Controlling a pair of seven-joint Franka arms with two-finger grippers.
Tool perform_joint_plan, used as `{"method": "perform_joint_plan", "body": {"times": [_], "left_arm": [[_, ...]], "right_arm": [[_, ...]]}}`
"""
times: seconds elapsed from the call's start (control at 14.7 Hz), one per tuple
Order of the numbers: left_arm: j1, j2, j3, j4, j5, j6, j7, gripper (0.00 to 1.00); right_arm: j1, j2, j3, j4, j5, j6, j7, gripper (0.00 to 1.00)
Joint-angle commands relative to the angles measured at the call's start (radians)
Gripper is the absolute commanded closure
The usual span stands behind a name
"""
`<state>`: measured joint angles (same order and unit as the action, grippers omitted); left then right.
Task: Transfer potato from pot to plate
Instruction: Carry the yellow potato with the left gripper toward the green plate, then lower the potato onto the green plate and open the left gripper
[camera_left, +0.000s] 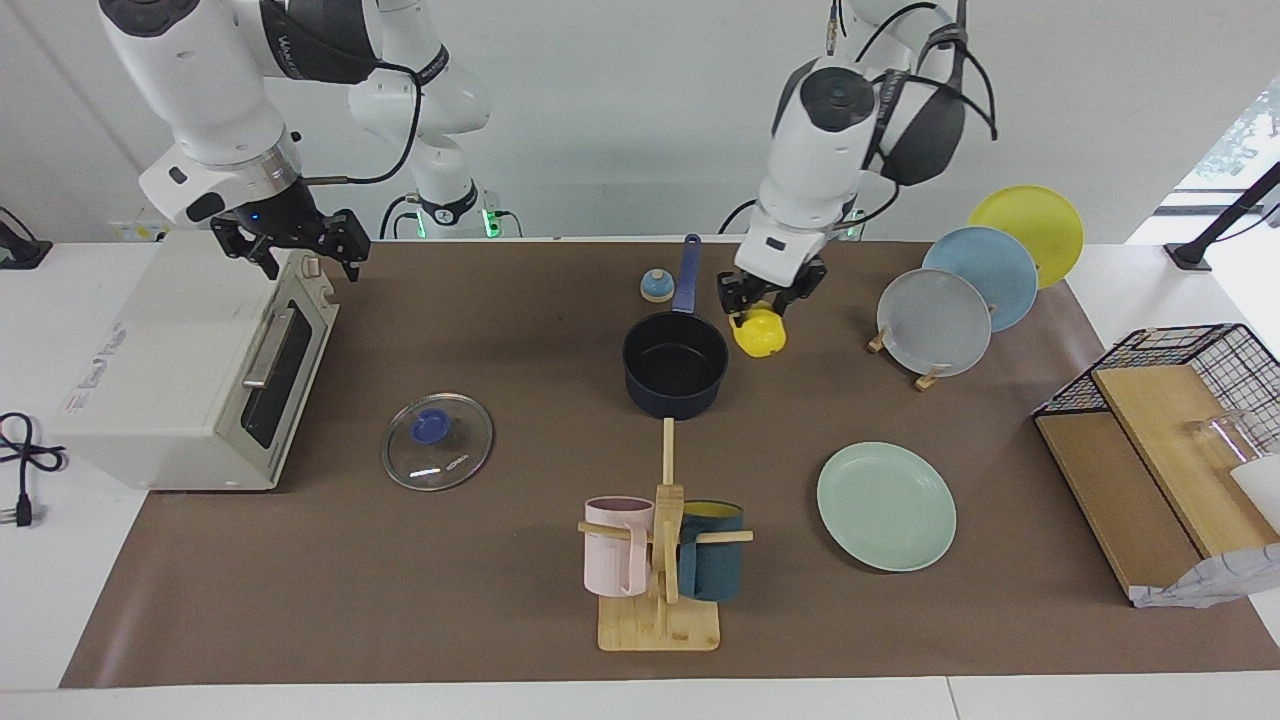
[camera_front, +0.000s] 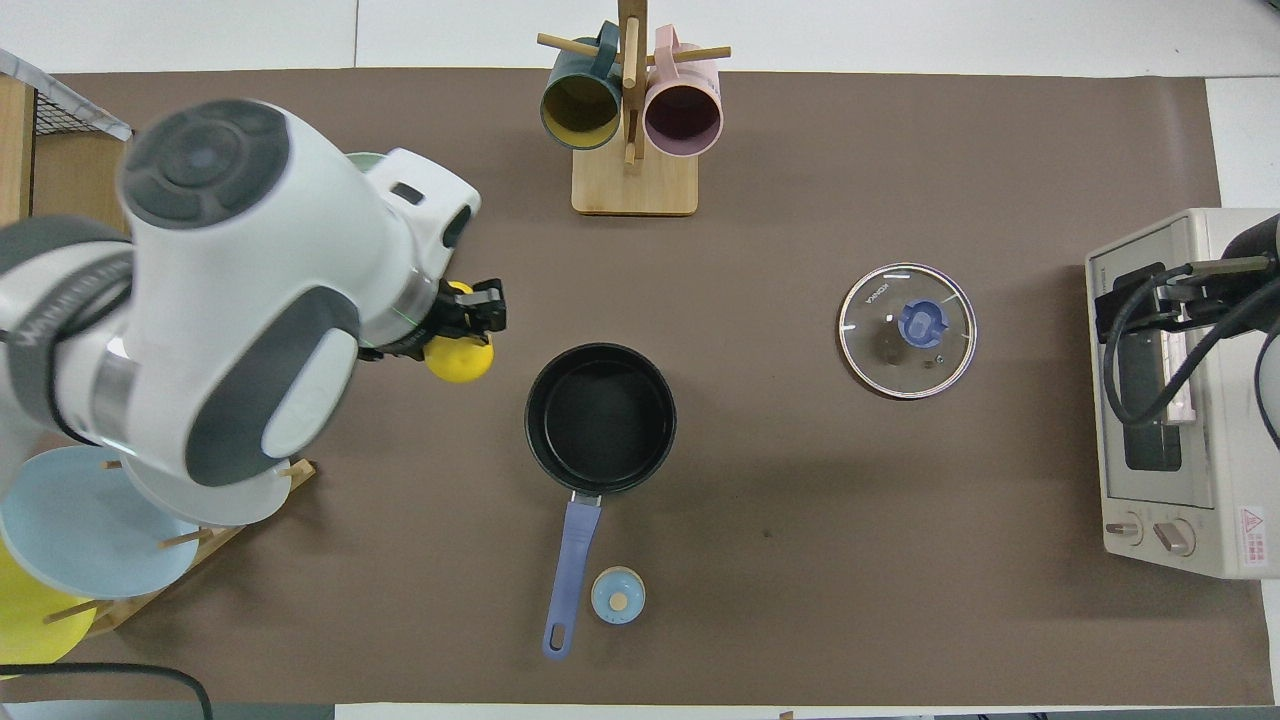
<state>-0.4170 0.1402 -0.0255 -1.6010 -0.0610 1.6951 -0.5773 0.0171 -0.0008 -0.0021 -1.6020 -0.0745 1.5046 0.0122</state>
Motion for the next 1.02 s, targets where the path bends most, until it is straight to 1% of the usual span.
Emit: {"method": "perform_joint_plan", "body": {"times": [0.0,0.07,0.2,0.27,0.34,0.41,0.54,0.61,0.75,0.95], "left_arm": [[0.137,0.133,-0.008,0.144,-0.017,-0.04,0.19,1.0],[0.173,0.178,-0.007,0.167,-0.005,-0.014,0.268,1.0],[0.268,0.249,-0.011,0.194,0.017,0.061,0.405,1.0],[0.297,0.283,-0.014,0.211,0.018,0.092,0.46,1.0],[0.305,0.335,-0.01,0.234,0.018,0.122,0.483,1.0],[0.305,0.369,-0.01,0.242,0.023,0.15,0.491,1.0],[0.299,0.398,-0.013,0.222,0.067,0.222,0.494,1.0],[0.293,0.397,-0.011,0.184,0.067,0.263,0.494,1.0],[0.278,0.395,-0.01,0.153,0.066,0.287,0.493,1.0],[0.261,0.381,-0.008,0.066,0.075,0.356,0.488,1.0]], "right_arm": [[-0.025,-0.002,0.004,-0.001,0.036,0.011,0.011,0.0],[-0.025,-0.002,0.004,-0.001,0.041,0.012,0.012,0.0],[-0.022,-0.004,0.004,-0.001,0.042,0.02,0.011,0.0],[-0.022,-0.004,0.004,-0.001,0.042,0.02,0.011,0.0],[-0.022,-0.004,0.004,-0.001,0.042,0.022,0.012,0.0],[-0.023,-0.004,0.004,-0.001,0.042,0.031,0.011,0.0],[-0.02,-0.004,0.007,-0.001,0.041,0.039,0.011,0.0],[-0.022,-0.004,0.005,-0.001,0.041,0.036,0.011,0.0],[-0.023,-0.005,0.005,-0.004,0.041,0.039,0.008,0.0],[-0.022,-0.005,0.005,-0.004,0.041,0.045,0.003,0.0]]}}
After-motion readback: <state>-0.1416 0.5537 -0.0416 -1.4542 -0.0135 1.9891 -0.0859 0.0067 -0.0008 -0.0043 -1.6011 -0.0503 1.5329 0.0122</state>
